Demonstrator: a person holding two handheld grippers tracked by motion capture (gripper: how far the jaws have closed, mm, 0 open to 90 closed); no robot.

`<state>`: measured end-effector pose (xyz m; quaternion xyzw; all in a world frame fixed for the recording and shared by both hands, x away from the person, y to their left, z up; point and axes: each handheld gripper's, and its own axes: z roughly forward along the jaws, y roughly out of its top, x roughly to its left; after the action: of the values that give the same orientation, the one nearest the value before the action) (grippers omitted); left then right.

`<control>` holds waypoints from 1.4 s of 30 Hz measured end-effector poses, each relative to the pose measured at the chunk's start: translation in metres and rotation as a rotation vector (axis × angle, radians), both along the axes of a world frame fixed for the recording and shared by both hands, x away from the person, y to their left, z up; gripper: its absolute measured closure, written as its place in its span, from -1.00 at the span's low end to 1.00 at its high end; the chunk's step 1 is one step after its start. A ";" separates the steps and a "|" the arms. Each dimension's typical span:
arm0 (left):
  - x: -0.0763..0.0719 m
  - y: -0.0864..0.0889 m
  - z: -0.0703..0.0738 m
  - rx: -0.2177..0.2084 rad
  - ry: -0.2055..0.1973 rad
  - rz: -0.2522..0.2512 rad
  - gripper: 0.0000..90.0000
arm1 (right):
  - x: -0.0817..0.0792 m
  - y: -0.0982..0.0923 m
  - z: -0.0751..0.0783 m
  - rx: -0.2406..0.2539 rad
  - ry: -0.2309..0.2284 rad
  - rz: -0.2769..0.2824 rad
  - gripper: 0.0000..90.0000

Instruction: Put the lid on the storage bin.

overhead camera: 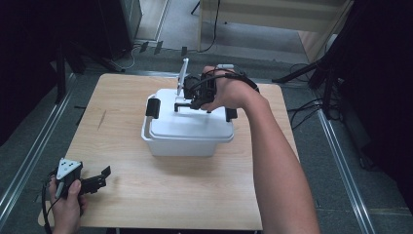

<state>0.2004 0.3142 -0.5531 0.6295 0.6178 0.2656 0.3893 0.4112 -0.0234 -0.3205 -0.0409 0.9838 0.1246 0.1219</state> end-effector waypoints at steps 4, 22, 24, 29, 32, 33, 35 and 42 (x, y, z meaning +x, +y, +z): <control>0.000 0.000 0.000 0.000 -0.002 -0.001 -1.00 | 0.003 0.007 -0.003 0.003 0.004 0.009 0.90; 0.000 0.000 0.000 -0.002 -0.001 -0.005 -1.00 | 0.010 0.032 -0.009 -0.052 0.039 -0.002 0.90; 0.000 0.000 0.000 -0.001 -0.001 -0.006 -1.00 | 0.011 0.033 -0.010 -0.053 0.040 0.005 0.90; 0.000 0.000 0.000 -0.001 -0.001 -0.006 -1.00 | 0.011 0.038 -0.012 -0.066 0.045 0.001 0.90; 0.000 0.000 0.000 -0.003 0.000 -0.004 -1.00 | 0.011 0.042 -0.014 -0.081 0.044 -0.001 0.90; 0.000 0.000 0.000 -0.003 0.000 -0.004 -1.00 | 0.011 0.042 -0.014 -0.081 0.044 -0.001 0.90; 0.000 0.000 0.000 -0.006 0.000 -0.003 -1.00 | 0.012 0.043 -0.016 -0.086 0.040 0.009 0.90; 0.000 0.000 0.000 -0.002 -0.001 -0.007 -1.00 | 0.012 0.044 -0.017 -0.102 0.042 -0.002 0.90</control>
<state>0.2004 0.3146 -0.5531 0.6311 0.6155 0.2640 0.3913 0.4232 0.0204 -0.3374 -0.0436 0.9913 0.0749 0.0991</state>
